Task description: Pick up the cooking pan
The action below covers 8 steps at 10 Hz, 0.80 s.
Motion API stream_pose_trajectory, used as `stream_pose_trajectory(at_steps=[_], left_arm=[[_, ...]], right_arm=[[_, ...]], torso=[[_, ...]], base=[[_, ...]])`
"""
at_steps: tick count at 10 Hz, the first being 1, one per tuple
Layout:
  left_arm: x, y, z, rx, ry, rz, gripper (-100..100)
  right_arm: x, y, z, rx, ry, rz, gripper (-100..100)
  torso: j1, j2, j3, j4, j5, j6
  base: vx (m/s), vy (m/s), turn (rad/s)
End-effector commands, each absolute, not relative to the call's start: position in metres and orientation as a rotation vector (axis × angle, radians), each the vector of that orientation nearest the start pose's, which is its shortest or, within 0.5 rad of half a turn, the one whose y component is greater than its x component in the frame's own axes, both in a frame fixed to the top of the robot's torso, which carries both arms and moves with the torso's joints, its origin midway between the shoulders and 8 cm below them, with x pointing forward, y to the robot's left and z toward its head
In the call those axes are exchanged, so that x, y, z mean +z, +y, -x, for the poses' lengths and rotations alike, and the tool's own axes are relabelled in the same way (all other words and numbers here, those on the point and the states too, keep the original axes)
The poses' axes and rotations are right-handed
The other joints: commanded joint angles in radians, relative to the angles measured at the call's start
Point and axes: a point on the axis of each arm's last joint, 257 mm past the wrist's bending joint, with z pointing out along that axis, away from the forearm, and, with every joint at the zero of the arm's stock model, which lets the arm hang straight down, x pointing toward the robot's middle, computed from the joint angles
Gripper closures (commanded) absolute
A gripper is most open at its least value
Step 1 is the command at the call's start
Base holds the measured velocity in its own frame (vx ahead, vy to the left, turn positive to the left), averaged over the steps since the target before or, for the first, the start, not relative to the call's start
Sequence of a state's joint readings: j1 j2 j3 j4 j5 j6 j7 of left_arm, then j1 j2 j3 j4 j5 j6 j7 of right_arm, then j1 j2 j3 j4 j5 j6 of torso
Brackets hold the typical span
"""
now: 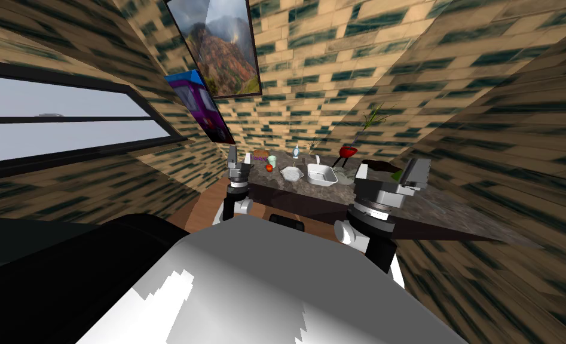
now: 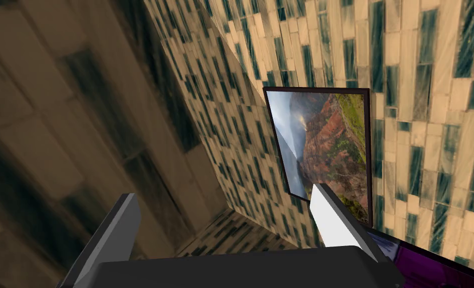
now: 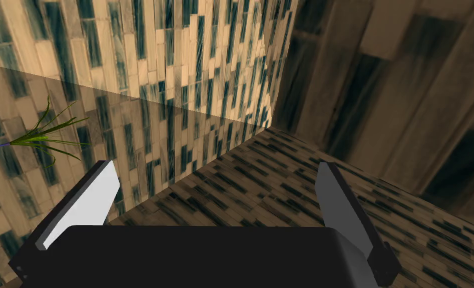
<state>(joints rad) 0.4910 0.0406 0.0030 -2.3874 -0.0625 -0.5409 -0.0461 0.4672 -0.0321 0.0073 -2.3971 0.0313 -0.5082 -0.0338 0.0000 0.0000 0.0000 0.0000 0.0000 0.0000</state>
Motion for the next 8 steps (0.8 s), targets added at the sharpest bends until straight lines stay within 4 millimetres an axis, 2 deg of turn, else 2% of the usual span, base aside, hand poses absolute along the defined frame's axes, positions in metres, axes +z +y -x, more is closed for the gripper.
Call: stream_pose_trajectory(at_steps=[1,8], left_arm=[[0.075,0.256,-0.323,-1.250,0.624,0.451,-100],[0.054,0.260,-0.359,-1.206,0.766,0.524,-100]], right_arm=[[0.086,-0.259,-0.318,1.368,0.541,-0.502,0],[0.086,-0.259,-0.318,1.368,0.541,-0.502,0]], torso=[[0.000,0.000,0.000,0.000,0.000,0.000],[-0.004,0.000,0.000,0.000,-0.001,0.000]], base=[[-0.002,-0.020,-0.078],[-0.003,-0.046,-0.072]])
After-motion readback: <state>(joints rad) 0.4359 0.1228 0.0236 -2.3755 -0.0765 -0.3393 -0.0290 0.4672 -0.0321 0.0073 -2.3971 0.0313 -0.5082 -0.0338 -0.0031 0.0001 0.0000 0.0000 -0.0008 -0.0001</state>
